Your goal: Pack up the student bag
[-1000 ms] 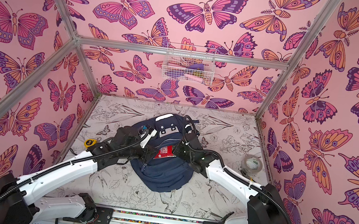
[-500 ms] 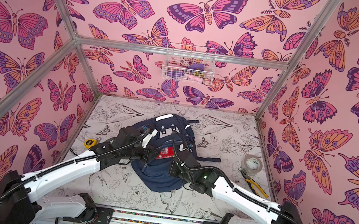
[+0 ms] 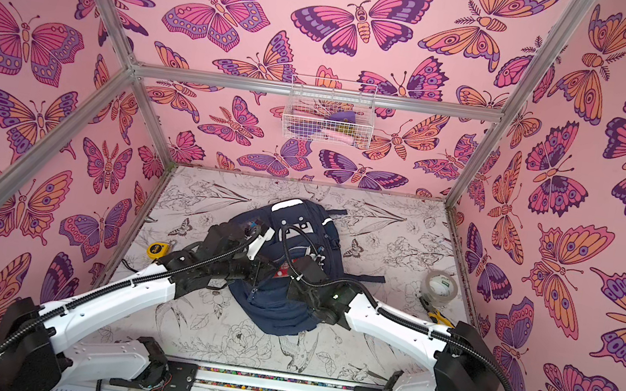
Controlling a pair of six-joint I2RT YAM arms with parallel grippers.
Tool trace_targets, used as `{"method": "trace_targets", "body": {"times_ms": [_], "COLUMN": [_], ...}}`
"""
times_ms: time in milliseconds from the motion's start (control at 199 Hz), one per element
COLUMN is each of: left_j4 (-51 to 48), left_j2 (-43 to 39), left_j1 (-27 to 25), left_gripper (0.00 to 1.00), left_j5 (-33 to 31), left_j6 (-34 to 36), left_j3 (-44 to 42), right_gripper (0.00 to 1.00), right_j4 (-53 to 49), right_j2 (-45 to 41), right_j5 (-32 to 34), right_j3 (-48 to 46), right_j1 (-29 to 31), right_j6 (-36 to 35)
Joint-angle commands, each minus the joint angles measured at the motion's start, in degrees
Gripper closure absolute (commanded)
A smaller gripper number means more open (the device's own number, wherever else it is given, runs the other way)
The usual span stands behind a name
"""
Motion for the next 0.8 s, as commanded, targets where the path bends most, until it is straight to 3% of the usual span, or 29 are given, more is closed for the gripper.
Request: {"method": "trace_targets", "body": {"times_ms": [0, 35, 145, 241, 296, 406, 516, 682, 797], "left_j4": [0.39, 0.28, -1.0, -3.27, -4.9, -9.72, -9.52, 5.62, 15.59], "left_j2": [-1.7, -1.66, -1.96, -5.74, -9.05, -14.95, -16.46, -15.18, -12.66], "left_j1": [0.11, 0.13, 0.22, 1.63, 3.66, 9.1, 13.63, 14.59, 14.98], "left_gripper": [1.0, 1.0, 0.57, 0.36, 0.28, 0.25, 0.26, 0.3, 0.34], "left_j5": [1.76, 2.23, 1.64, -2.87, -3.81, -4.32, 1.89, 9.52, 11.53], "left_j6": [-0.35, -0.5, -3.05, -8.05, -11.72, -19.14, -26.67, -36.92, -42.27], "left_j3": [-1.55, -1.57, -1.89, -3.69, -5.36, -8.7, -13.78, -22.14, -24.97], "right_gripper": [0.92, 0.9, 0.82, 0.71, 0.66, 0.61, 0.59, 0.59, 0.59], "right_j4": [-0.26, -0.82, -3.07, -5.03, -6.23, -10.89, -15.16, -18.04, -20.27], "right_j2": [-0.71, -0.89, -1.37, -3.29, -4.8, -7.81, -10.44, -10.38, -7.08], "right_j5": [2.2, 2.24, 0.63, 1.53, 2.46, 5.59, 7.91, 10.52, 12.24], "right_j3": [1.82, 1.81, 2.16, 1.48, 0.77, -0.25, -1.43, -0.43, 3.28], "right_j1": [-0.4, -0.42, -0.29, 1.06, 2.12, 4.13, 6.46, 11.25, 14.24], "right_j6": [-0.97, -0.89, -1.94, -1.78, -1.53, 0.45, 2.77, 4.01, 4.03]}}
